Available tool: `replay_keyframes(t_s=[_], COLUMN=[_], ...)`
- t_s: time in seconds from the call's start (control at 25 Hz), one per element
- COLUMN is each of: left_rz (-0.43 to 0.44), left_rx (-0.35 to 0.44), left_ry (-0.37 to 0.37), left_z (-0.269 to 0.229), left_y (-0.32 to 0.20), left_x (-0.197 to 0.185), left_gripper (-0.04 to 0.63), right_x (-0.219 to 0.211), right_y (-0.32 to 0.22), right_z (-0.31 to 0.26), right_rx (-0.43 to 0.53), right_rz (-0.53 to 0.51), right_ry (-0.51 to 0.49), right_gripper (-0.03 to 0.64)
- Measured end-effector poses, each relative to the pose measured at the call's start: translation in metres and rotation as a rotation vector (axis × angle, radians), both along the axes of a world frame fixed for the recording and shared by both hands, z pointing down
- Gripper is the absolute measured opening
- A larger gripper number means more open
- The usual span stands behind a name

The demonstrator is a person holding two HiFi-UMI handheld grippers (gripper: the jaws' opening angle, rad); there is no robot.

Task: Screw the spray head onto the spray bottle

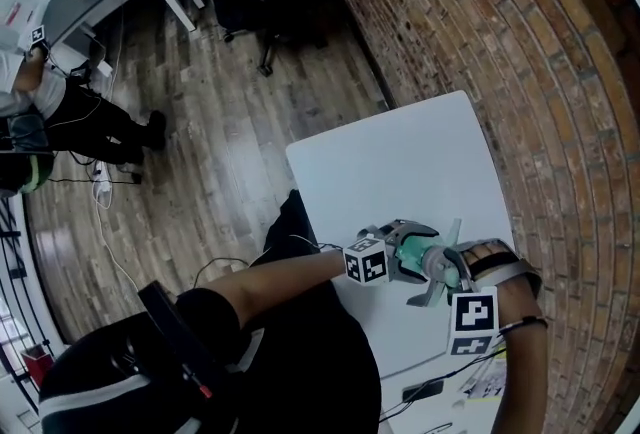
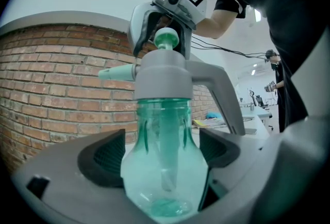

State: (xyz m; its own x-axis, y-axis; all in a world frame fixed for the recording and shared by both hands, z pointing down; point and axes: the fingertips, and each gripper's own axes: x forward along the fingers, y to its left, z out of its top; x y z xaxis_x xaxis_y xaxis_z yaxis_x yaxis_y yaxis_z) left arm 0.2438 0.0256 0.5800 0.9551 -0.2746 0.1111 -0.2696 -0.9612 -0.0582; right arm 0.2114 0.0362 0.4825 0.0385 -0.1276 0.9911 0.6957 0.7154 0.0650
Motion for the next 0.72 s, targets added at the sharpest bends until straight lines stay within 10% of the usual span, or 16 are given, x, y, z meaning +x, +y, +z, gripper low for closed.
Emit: replay_keyframes(t_s=[0.2, 0.72], left_rz=[0.0, 0.022], left_rx=[0.002, -0.005], left_ry=[-0.003, 0.008], left_z=[0.0, 0.001], left_y=[0.0, 0.002], left_x=[-0.002, -0.001], left_gripper=[0.445, 0.445], right_x=[-0.006, 0.0], right_y=[0.008, 0.003], right_z=[0.004, 0.02], right_rx=[0.008, -0.066], right_rz=[-0.154, -0.04], right_ry=[0.016, 0.023], right_gripper=[0.259, 0.262])
